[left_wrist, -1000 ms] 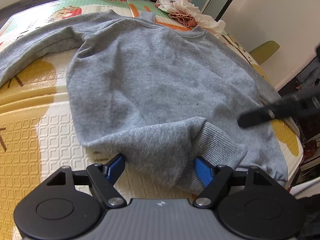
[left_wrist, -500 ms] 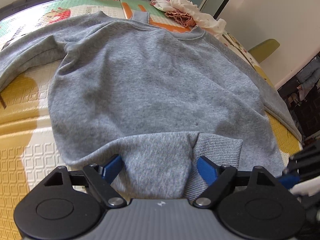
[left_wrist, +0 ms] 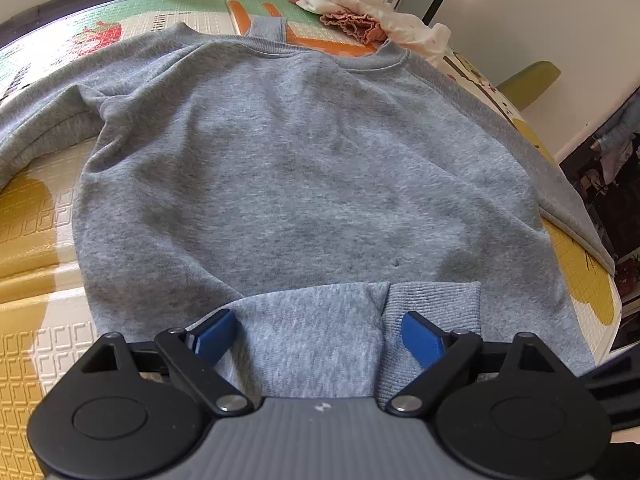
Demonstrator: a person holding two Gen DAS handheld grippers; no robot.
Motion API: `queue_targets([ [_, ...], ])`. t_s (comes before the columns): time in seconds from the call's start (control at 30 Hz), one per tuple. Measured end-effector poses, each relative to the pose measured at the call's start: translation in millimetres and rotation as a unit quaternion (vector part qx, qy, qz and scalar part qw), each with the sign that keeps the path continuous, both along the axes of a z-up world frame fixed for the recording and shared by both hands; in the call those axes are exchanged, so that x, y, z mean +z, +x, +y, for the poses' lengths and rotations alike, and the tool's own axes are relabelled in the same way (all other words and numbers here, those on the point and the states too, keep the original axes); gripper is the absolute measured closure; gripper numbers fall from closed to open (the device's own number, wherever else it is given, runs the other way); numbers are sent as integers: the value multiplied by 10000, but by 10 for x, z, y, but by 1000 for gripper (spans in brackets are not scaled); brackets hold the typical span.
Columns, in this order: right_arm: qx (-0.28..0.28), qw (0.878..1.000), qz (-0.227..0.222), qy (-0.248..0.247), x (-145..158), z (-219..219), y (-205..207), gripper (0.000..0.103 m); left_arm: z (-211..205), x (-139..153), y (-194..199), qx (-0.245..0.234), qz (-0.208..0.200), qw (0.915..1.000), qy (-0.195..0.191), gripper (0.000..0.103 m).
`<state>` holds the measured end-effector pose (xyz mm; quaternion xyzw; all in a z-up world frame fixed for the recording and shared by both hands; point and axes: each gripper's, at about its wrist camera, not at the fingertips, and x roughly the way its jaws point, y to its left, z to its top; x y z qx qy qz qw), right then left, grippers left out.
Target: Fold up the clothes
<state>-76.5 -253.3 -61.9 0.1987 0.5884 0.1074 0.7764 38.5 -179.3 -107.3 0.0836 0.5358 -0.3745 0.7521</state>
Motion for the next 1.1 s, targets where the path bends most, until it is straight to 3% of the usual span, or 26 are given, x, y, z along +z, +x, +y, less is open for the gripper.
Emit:
queue_targets([
  [0.5, -449, 9976, 46, -520, -243, 56, 113, 67, -81, -49, 66, -119, 58, 9999, 96, 8],
  [0.73, -654, 9968, -93, -453, -289, 64, 154, 69, -71, -52, 78, -144, 103, 9998, 72, 8],
  [0.8, -668, 9968, -143, -407, -281, 61, 149, 81, -72, -46, 83, -159, 116, 9998, 90, 7],
  [0.9, -699, 9970, -136, -318, -279, 45, 147, 90, -61, -27, 93, -180, 140, 9997, 114, 7],
  [1.1, -578, 9982, -166, -19, -206, 64, 130, 94, 1, 49, 91, -204, 81, 9997, 143, 8],
])
